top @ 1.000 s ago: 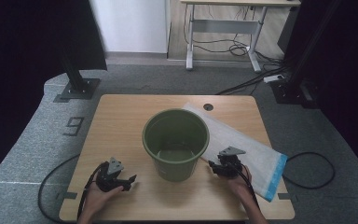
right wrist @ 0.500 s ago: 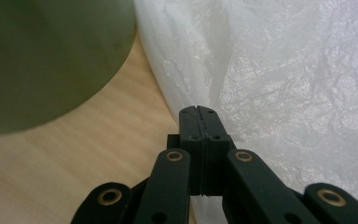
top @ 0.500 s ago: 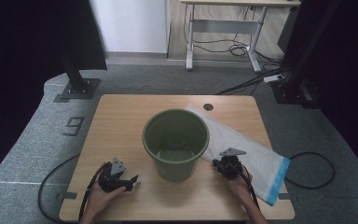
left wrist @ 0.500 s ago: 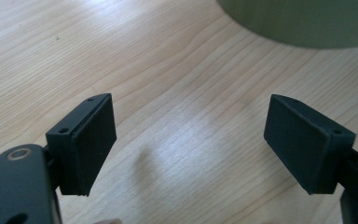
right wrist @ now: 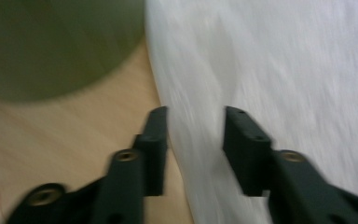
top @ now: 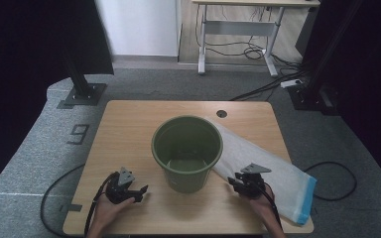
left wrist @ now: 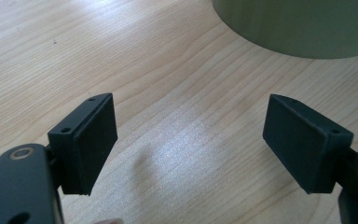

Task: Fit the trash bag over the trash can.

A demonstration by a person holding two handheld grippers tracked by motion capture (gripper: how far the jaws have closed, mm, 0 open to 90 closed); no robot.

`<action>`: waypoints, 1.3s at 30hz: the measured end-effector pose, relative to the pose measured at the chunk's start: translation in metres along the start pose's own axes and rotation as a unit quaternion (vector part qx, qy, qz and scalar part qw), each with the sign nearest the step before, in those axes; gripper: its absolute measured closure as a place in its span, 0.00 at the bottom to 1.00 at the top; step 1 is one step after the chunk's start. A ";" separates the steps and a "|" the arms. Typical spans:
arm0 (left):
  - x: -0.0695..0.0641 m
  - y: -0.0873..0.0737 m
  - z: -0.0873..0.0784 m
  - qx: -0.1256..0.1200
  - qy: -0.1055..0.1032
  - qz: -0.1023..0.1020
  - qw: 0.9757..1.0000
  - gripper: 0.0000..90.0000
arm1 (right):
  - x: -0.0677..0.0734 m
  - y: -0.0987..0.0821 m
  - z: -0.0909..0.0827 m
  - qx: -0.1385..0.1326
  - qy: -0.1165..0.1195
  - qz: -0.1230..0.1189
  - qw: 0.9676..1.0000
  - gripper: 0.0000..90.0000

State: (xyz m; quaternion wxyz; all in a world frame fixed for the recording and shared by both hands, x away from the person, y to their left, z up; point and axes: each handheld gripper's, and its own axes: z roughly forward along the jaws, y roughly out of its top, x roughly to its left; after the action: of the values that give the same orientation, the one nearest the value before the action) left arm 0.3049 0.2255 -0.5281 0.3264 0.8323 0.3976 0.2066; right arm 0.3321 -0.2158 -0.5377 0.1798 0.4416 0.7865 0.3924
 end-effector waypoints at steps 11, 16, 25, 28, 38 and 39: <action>-0.003 -0.001 0.000 0.004 0.001 0.007 1.000 0.20 | 0.022 0.021 0.047 0.017 -0.021 -0.042 0.999 0.50; -0.002 -0.003 -0.003 0.000 -0.002 0.002 1.000 0.20 | 0.015 0.022 0.048 0.013 -0.030 -0.025 0.999 0.63; -0.003 -0.003 -0.006 -0.007 -0.001 0.005 1.000 0.19 | -0.002 0.020 0.044 0.015 -0.049 -0.025 0.998 0.98; -0.002 -0.002 -0.007 -0.014 -0.005 0.001 1.000 0.19 | -0.007 0.023 0.038 -0.006 -0.046 -0.014 0.999 0.99; -0.006 -0.003 -0.008 -0.013 -0.002 0.004 1.000 0.19 | -0.024 0.045 -0.014 -0.123 -0.021 0.057 0.991 0.99; -0.005 -0.004 -0.008 -0.011 -0.002 0.006 1.000 0.19 | -0.026 0.046 -0.020 -0.137 -0.018 0.066 0.988 0.99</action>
State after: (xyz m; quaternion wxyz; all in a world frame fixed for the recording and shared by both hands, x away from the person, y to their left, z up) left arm 0.2948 0.2260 -0.5260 0.3350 0.8313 0.3901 0.2111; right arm 0.3595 -0.2326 -0.4909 0.2265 0.4705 0.6911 0.4998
